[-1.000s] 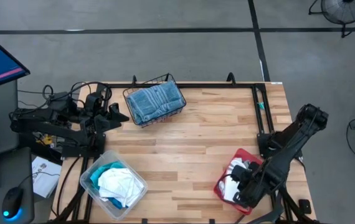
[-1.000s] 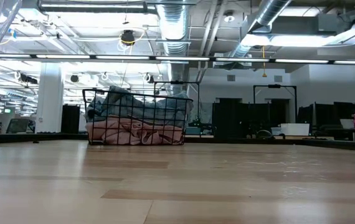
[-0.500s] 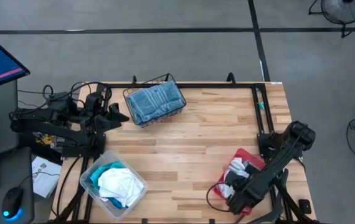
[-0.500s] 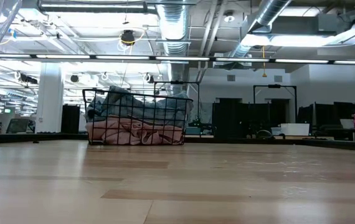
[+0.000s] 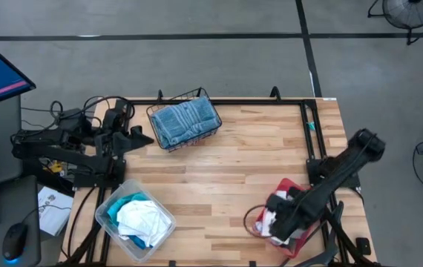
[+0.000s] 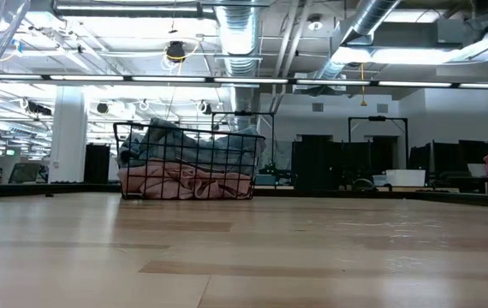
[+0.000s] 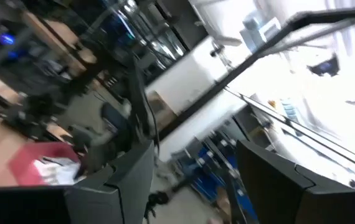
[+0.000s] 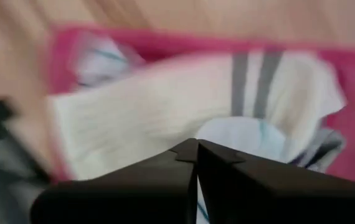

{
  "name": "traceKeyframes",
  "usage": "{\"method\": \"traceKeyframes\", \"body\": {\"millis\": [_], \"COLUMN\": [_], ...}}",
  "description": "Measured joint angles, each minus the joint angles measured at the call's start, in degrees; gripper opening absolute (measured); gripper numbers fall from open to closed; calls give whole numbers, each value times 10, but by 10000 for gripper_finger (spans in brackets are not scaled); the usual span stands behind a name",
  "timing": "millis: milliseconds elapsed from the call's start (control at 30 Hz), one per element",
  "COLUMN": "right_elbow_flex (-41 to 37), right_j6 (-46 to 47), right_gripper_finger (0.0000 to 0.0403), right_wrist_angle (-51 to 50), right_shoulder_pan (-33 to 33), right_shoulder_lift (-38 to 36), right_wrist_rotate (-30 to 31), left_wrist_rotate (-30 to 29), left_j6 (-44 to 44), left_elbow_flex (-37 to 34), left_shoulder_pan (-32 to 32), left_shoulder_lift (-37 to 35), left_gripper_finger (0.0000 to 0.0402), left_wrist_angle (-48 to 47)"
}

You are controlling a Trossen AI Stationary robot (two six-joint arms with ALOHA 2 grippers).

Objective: Pick & Place Cloths
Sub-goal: Return to Home Position

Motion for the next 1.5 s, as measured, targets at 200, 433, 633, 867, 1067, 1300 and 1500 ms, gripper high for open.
{"method": "traceKeyframes", "body": {"millis": [200, 433, 633, 867, 1067, 1300, 1500], "right_elbow_flex": [0, 0, -15, -151, -328, -472, -534], "right_j6": [-65, -269, -437, -469, -515, -528, -529], "right_gripper_finger": [1, 1, 0, 0, 0, 0, 0], "right_wrist_angle": [45, 140, 156, 220, 407, 497, 492], "right_shoulder_pan": [-1, -1, -9, -42, -56, -74, -77], "right_shoulder_lift": [-147, -296, -397, -526, -645, -776, -876], "right_wrist_rotate": [92, 316, 398, 385, 358, 357, 343], "left_wrist_rotate": [68, 74, 71, 71, 71, 40, 4], "left_j6": [-33, 61, 167, 198, 221, 223, 212], "left_elbow_flex": [0, 2, 2, -24, -95, -164, -183], "left_shoulder_pan": [0, 8, 36, 46, 45, 45, 45], "left_shoulder_lift": [-1, -24, -81, -143, -185, -211, -211], "left_gripper_finger": [178, 29, 3, 1, 1, 1, 1], "left_wrist_angle": [8, 16, -4, -41, -40, -37, -35]}}
